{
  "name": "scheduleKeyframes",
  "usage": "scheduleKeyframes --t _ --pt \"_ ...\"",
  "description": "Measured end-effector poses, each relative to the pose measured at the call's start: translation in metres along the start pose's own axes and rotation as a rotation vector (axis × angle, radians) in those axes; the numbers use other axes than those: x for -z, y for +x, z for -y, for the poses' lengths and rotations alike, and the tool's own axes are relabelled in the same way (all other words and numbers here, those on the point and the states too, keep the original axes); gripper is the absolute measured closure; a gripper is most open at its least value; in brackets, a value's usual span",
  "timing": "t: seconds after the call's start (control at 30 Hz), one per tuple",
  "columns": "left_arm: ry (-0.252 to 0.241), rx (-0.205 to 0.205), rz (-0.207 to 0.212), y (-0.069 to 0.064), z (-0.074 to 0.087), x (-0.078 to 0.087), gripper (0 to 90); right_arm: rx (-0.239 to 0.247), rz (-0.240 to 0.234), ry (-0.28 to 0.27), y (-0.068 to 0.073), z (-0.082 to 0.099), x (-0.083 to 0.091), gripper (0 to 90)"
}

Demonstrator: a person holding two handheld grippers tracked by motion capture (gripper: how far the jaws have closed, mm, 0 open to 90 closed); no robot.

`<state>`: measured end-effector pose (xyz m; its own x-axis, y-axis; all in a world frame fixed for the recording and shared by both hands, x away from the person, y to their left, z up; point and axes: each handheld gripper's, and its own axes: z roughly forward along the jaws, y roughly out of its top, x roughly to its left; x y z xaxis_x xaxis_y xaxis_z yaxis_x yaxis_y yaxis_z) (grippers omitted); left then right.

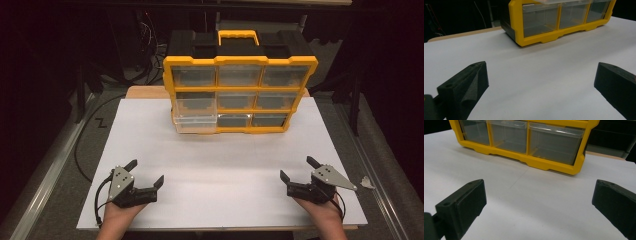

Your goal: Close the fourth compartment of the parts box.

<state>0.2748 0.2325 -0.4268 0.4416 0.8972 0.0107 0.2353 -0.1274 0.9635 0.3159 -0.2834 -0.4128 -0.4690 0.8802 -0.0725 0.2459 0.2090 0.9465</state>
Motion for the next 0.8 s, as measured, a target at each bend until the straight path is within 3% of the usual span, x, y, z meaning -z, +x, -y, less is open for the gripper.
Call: scheduleKeyframes --t 0.8 --pt "-0.001 0.033 0.007 0.0028 0.0017 -0.0007 0.0 0.003 0.009 0.022 -0.0065 0.0031 -0.0006 0.7"
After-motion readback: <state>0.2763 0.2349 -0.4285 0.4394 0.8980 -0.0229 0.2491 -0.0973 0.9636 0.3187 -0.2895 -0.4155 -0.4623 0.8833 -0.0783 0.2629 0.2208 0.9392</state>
